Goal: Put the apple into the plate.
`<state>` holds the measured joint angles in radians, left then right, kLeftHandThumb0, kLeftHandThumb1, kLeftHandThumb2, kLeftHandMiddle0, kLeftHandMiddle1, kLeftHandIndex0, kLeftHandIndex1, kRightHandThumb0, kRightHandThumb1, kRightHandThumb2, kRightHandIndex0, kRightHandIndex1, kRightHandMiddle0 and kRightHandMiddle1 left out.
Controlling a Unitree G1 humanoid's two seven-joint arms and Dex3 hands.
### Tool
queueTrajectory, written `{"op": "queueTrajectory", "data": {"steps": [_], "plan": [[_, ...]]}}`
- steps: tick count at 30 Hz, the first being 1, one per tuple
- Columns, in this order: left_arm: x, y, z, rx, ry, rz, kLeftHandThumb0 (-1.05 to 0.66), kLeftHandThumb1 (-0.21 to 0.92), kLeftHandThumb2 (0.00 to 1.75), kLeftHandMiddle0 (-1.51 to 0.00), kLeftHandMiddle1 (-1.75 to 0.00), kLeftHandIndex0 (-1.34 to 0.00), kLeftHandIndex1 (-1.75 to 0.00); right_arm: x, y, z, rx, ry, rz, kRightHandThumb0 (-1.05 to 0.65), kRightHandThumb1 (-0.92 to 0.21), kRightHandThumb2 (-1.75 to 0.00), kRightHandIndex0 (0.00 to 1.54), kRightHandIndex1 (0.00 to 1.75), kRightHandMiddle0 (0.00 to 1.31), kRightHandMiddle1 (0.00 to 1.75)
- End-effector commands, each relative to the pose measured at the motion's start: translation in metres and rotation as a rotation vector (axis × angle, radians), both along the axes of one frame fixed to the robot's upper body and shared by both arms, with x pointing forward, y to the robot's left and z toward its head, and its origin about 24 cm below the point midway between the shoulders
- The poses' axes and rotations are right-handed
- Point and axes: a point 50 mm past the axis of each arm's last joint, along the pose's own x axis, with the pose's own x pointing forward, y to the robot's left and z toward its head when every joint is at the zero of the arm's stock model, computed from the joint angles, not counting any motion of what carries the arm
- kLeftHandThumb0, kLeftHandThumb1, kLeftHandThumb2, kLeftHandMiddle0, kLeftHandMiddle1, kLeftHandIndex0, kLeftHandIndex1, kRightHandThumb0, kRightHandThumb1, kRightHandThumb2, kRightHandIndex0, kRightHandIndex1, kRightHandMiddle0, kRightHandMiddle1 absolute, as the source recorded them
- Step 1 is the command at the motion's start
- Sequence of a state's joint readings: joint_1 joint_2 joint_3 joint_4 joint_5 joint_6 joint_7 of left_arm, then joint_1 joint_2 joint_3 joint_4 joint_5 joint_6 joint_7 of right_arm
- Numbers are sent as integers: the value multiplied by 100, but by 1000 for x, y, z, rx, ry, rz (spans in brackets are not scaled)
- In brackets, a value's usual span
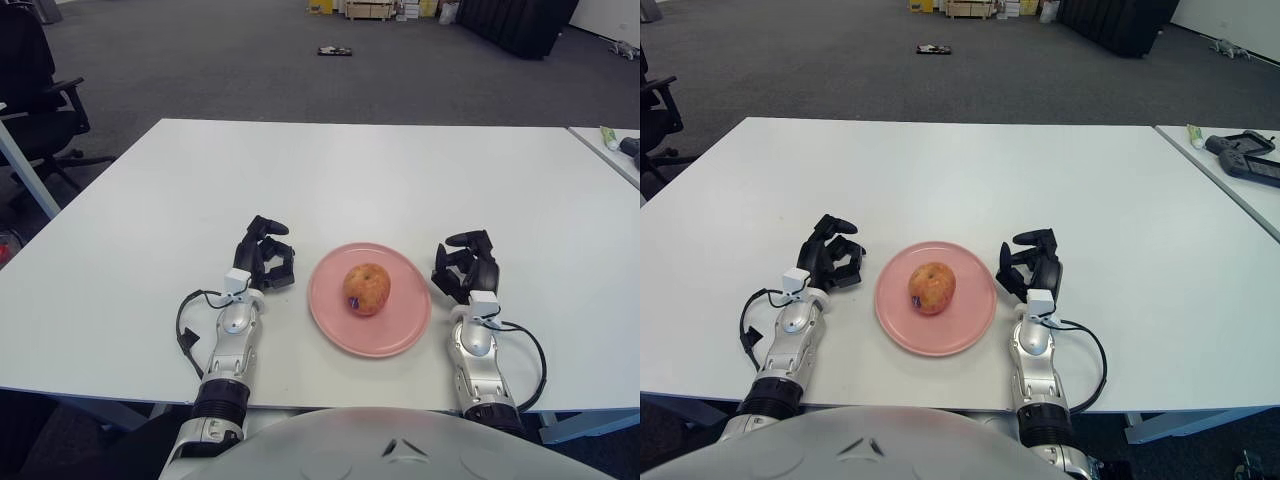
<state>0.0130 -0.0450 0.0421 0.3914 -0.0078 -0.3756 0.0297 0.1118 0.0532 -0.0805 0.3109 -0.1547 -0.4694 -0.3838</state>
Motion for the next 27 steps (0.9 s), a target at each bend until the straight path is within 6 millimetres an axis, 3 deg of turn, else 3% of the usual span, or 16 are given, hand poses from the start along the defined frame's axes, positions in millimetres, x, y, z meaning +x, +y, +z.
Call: {"op": "queueTrajectory", "data": {"steps": [1, 10, 24, 27], "plan": [[-4, 2, -6, 2, 35, 5, -1, 29, 129, -68, -156, -45, -175, -6, 0, -6, -13, 41, 1, -39, -66, -89, 64, 159, 35, 175], [-5, 3, -6, -8, 33, 0, -1, 29, 132, -65, -164, -43, -175, -7, 0, -7, -4, 47, 18, -39, -67, -88, 66, 163, 35, 175], [-5, 3, -6, -14, 42, 4, -1, 35, 122, -65, -153, -41, -175, -7, 0, -7, 3, 50, 72, -38, -67, -87, 64, 162, 35, 175], [-5, 3, -7, -5, 42, 7, -1, 35, 123, -64, -157, -40, -175, -8, -1, -7, 5, 65, 88, -38, -68, -87, 63, 159, 34, 175]]}}
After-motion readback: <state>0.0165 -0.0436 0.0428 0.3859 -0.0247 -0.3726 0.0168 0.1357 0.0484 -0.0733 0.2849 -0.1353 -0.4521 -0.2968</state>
